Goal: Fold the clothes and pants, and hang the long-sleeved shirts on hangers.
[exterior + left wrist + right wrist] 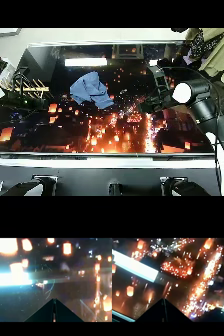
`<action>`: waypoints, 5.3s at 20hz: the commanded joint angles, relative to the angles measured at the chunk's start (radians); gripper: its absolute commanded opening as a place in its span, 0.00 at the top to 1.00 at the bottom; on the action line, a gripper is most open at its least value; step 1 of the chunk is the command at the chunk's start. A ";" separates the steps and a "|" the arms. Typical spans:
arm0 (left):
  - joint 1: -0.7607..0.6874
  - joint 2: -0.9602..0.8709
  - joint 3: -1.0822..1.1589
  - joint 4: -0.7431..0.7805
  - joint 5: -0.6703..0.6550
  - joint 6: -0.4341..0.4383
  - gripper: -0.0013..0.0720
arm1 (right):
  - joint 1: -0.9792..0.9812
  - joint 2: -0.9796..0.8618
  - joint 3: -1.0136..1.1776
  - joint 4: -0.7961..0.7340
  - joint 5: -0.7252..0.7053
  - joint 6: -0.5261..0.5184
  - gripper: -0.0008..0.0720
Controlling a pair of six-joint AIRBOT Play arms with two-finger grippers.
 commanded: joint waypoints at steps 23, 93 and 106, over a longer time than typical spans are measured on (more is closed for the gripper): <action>0.000 0.000 0.000 0.000 0.000 0.000 0.96 | 0.001 0.001 0.001 0.000 0.000 0.000 0.94; -0.569 -0.585 0.626 -0.219 -0.144 -0.203 0.38 | -0.002 0.122 0.000 0.108 0.275 0.170 0.81; -0.320 -0.371 0.624 -0.112 -0.293 -0.185 0.38 | -0.634 -0.122 -0.228 0.552 0.054 -0.164 0.31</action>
